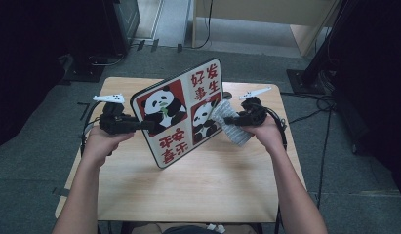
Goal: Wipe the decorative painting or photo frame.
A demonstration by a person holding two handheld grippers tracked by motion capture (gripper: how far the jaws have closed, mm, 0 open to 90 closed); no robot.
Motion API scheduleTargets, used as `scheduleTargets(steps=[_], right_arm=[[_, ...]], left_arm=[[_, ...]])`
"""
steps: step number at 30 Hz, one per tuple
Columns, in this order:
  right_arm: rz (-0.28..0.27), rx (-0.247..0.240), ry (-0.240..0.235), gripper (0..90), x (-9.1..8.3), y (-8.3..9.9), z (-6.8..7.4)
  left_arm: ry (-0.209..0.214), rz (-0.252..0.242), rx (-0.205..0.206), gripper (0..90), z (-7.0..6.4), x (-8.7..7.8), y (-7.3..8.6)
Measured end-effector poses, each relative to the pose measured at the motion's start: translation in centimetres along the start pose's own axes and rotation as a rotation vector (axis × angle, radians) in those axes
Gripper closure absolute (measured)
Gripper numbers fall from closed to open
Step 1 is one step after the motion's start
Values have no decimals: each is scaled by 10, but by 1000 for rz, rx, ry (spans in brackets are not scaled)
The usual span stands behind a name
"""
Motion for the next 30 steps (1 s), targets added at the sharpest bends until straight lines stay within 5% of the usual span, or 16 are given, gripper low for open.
scheduleTargets(steps=[19,30], right_arm=[[-74,-100,25,669,-61,-64,32],[-129,-182,53,664,-98,-120,66]], left_arm=[[12,-4,-4,751,1,0,0],[20,-4,-8,751,3,0,1]])
Point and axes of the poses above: each handheld gripper's, and its own axes: x roughly forward along the jaws, y roughly out of its underside, z roughly to its left, the point moved 1 cm from there along x, roughly forward along the jaws, and after that the axes turned 11 degrees about z, right-handed, at the moved point
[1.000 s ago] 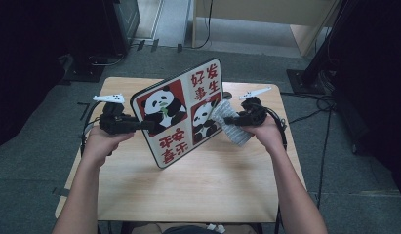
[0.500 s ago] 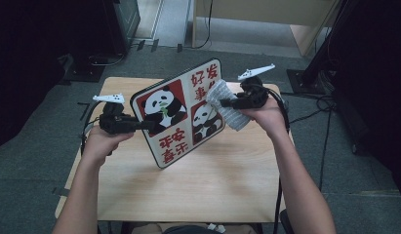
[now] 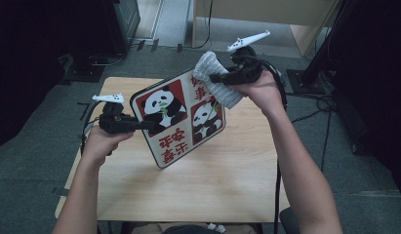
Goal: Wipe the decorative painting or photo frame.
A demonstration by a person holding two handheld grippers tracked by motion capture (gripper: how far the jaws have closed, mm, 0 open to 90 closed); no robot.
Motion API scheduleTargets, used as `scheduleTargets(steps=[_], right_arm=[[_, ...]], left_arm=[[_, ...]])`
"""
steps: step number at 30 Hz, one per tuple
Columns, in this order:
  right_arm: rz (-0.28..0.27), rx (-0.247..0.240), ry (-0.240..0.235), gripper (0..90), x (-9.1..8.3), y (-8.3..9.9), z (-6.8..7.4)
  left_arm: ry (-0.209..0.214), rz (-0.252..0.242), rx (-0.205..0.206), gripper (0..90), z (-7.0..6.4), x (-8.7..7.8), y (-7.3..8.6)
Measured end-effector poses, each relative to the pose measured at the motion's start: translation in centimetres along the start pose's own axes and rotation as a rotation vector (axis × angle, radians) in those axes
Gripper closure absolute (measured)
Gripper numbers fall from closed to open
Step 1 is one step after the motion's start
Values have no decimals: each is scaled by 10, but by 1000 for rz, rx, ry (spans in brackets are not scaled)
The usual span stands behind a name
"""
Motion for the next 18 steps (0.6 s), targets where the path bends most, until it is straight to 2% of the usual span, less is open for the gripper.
scheduleTargets(steps=[4,11,18], right_arm=[[9,-10,0,663,6,-10,3],[42,2,-9,663,24,-7,0],[55,10,-16,663,31,-4,-2]], left_arm=[[0,3,6,751,0,0,0],[2,1,5,751,0,0,0],[2,3,13,751,0,0,0]])
Point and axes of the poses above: each handheld gripper's, and its own axes: x roughly forward along the jaws, y roughly out of its underside, z roughly to its left, the point moved 1 cm from there along x, roughly forward along the jaws, and after that the axes turned 11 degrees about z, right-handed, at the moved point
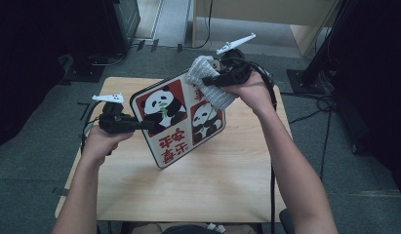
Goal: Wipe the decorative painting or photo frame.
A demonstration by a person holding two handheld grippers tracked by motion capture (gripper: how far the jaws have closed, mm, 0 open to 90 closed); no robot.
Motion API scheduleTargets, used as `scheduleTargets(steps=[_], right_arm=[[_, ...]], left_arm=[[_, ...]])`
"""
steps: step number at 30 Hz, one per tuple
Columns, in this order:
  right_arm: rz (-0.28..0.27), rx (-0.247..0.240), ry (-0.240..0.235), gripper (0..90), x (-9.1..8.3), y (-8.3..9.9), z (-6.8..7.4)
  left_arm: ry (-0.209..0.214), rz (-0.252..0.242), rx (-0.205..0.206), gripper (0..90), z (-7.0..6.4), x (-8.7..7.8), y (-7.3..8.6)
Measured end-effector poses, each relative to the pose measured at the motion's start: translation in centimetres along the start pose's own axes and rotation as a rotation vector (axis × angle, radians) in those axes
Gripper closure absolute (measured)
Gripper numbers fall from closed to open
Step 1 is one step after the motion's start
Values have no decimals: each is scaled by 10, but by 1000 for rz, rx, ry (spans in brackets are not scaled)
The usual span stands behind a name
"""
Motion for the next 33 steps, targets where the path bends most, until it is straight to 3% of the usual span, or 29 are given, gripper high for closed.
scheduleTargets(steps=[33], right_arm=[[10,8,-54,659,25,22,-3]], left_arm=[[-2,5,-1,753,0,0,0]])
Point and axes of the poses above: each handheld gripper's, and its own axes: x roughly forward along the jaws, y roughly out of its underside, z roughly to its left, the point moved 1 cm from there along x, roughly forward along the jaws, and after that the axes turned 11 degrees about z, right-handed, at the moved point
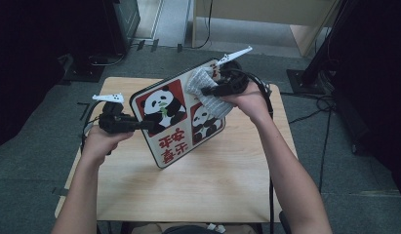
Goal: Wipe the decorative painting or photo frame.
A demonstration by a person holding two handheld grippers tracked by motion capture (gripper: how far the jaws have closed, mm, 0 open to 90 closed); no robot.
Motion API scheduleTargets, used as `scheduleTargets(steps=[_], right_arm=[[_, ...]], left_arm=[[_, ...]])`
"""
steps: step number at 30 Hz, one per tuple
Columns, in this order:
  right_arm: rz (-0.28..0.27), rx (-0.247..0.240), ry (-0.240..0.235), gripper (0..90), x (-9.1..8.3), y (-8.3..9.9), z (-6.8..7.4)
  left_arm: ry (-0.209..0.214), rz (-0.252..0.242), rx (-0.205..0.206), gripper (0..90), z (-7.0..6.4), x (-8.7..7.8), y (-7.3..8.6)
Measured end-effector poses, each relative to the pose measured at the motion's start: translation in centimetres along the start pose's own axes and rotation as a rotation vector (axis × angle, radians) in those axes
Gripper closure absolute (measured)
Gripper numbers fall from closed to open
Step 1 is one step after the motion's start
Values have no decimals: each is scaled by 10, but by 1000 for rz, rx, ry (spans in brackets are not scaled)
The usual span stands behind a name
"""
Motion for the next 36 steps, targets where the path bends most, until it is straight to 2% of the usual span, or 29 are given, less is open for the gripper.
scheduleTargets(steps=[25,36], right_arm=[[-11,36,-39,658,18,25,-4],[-11,37,-47,658,25,35,-5]], left_arm=[[2,3,11,752,0,0,0],[1,5,11,752,0,0,-1]])
Point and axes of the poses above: each handheld gripper's, and its own axes: x roughly forward along the jaws, y roughly out of its underside, z roughly to its left, the point moved 1 cm from there along x, roughly forward along the jaws, and after that the axes turned 11 degrees about z, right-handed, at the moved point
